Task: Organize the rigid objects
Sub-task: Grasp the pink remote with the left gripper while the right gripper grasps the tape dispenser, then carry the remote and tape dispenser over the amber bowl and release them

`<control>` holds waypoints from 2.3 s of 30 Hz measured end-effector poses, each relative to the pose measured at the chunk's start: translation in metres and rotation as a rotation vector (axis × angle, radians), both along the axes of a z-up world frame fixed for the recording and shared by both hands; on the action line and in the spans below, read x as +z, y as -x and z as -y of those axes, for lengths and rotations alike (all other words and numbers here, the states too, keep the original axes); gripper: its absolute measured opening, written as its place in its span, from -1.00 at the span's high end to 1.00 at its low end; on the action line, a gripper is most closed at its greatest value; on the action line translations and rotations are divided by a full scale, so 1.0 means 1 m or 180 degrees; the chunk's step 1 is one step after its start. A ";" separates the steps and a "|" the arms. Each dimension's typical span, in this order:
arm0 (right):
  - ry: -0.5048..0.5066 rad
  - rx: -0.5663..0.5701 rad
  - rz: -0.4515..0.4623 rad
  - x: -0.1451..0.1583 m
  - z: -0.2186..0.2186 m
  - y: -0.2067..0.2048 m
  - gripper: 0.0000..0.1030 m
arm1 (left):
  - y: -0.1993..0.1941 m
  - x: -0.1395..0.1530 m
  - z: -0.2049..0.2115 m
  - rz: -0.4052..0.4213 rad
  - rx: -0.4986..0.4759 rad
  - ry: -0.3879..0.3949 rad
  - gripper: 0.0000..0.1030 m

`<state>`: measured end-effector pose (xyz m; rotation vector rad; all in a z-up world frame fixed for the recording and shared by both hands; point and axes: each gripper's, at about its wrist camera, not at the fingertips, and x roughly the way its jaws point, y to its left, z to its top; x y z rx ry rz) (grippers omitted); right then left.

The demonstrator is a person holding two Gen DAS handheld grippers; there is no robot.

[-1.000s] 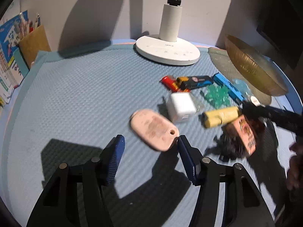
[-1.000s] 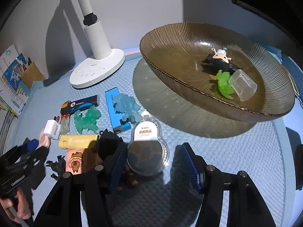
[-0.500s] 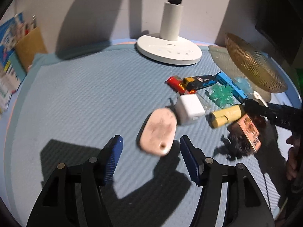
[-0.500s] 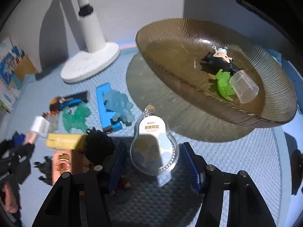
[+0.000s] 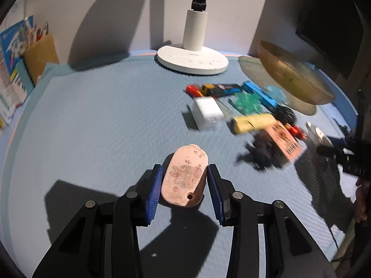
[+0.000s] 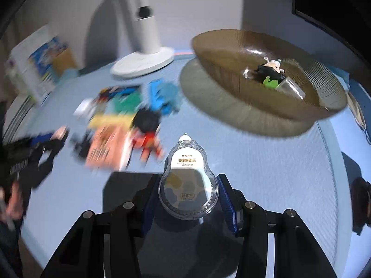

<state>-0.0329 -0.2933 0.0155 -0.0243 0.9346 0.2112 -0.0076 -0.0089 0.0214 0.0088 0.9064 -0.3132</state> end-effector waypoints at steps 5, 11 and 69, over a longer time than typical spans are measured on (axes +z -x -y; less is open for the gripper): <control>0.0191 0.0220 -0.0062 -0.009 0.005 0.046 0.07 | 0.023 -0.003 0.009 -0.0034 -0.0049 0.0065 0.30; -0.0004 -0.0020 -0.0047 -0.014 0.014 0.056 -0.21 | 0.033 -0.006 0.022 -0.0055 -0.0076 0.0061 0.30; -0.0258 -0.1253 0.0344 0.100 0.124 -0.013 -0.23 | -0.018 0.112 0.072 0.0617 -0.0043 0.0338 -0.50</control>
